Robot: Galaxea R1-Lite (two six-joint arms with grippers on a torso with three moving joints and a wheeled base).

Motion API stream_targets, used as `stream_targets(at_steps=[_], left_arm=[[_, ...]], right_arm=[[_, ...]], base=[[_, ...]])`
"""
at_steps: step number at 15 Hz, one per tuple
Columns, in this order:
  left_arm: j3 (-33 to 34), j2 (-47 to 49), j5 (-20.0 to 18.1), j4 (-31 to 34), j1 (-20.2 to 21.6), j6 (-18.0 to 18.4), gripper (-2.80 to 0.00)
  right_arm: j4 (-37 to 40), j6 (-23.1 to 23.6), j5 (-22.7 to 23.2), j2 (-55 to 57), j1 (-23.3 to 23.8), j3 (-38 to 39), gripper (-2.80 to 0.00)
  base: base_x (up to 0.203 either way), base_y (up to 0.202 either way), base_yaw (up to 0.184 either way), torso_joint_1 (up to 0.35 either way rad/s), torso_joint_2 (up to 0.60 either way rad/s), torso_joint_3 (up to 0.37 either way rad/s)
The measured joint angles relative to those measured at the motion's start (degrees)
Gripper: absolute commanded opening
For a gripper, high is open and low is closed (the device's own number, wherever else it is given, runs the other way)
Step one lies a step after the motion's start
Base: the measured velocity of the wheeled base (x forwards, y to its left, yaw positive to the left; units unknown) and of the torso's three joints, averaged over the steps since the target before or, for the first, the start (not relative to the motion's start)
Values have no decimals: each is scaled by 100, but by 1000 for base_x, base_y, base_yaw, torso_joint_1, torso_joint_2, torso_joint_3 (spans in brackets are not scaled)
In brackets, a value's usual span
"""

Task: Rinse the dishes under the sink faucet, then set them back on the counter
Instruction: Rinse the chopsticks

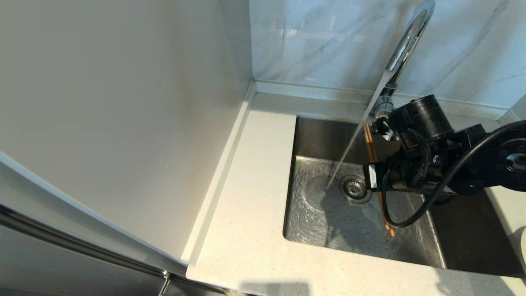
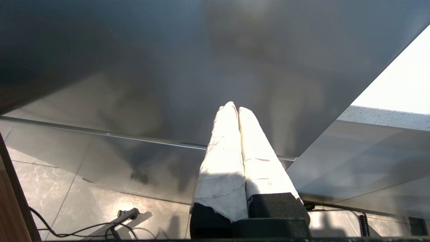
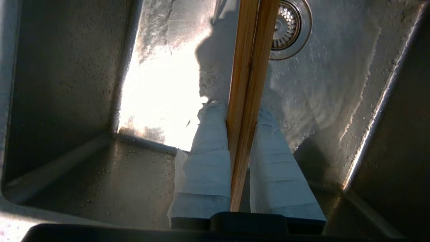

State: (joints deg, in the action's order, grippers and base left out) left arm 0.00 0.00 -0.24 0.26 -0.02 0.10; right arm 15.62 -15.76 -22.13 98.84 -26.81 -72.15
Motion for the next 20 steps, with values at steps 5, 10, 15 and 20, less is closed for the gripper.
stream_targets(at_steps=[5, 10, 15, 20], left_arm=[[0, 0, -2, 1, 2, 0, -280], [0, 0, 2, 1, 2, -2, -280], [0, 0, 0, -2, 0, -2, -280], [0, 0, 0, -2, 2, 0, -280]], right_arm=[[20, 3, -155, 199, 2, -293, -280], [30, 2, -172, 292, 18, -432, -280], [32, 2, -190, 320, 106, -472, -280], [43, 4, -196, 282, 236, -453, -280]], base=[[0, 0, 0, 0, 0, 0], [0, 0, 0, 0, 0, 0], [0, 0, 0, 0, 0, 0], [0, 0, 0, 0, 0, 0]])
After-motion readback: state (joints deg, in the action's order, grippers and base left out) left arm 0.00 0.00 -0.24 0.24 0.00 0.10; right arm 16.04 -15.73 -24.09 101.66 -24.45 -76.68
